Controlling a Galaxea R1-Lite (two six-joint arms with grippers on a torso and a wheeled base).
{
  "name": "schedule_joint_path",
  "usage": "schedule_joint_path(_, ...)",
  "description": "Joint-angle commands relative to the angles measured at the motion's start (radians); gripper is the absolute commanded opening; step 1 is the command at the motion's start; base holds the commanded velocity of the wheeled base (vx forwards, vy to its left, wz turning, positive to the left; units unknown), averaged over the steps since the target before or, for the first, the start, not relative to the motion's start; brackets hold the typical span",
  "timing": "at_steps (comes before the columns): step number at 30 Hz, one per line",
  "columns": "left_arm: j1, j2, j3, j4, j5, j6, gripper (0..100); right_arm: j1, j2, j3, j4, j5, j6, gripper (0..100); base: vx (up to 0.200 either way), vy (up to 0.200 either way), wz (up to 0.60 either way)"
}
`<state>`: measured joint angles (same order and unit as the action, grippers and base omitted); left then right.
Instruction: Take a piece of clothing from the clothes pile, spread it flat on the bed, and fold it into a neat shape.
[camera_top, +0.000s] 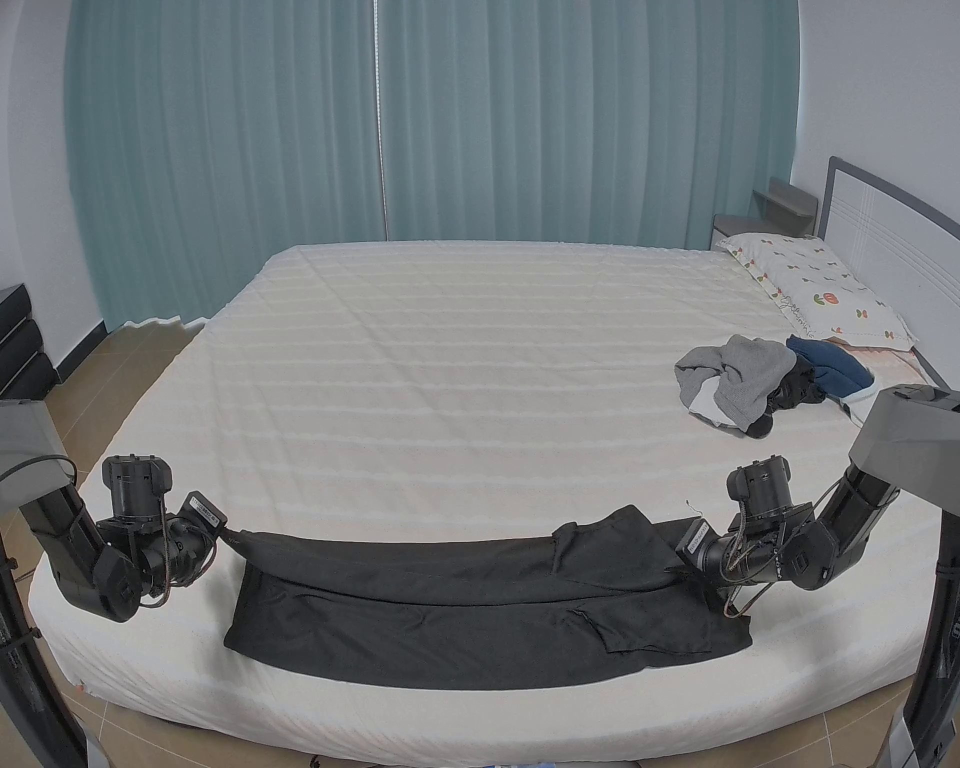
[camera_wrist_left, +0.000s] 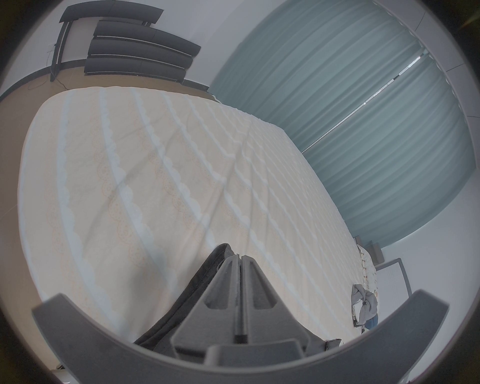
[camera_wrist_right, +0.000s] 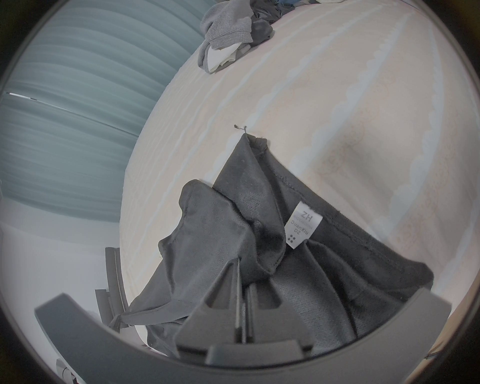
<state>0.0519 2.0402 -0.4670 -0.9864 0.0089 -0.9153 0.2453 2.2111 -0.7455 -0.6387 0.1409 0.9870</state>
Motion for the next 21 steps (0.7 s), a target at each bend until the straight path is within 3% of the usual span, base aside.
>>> schedule_joint_path(1,0.002,0.000,-0.019,0.000,0.000,0.000,0,-0.006,-0.017,-0.026,-0.001,-0.001,0.001,0,0.000,0.000,0.00)
schedule_joint_path(6,0.003,0.002,-0.051,0.000,0.000,0.000,0,-0.020,-0.048,-0.072,-0.012,-0.007,0.007,0,0.000,0.000,0.00)
schedule_joint_path(10,0.005,0.002,-0.076,-0.002,0.002,-0.004,0,-0.037,-0.062,-0.140,-0.047,-0.056,0.062,0,0.000,0.000,0.00)
schedule_joint_path(17,0.022,0.008,-0.096,-0.130,0.028,-0.125,0,-0.046,-0.030,-0.123,-0.282,-0.113,0.104,0,0.000,0.000,0.00)
schedule_joint_path(21,0.020,0.026,-0.085,-0.164,0.028,-0.123,0,-0.041,-0.011,-0.098,-0.317,-0.118,0.098,0,0.000,0.000,0.00)
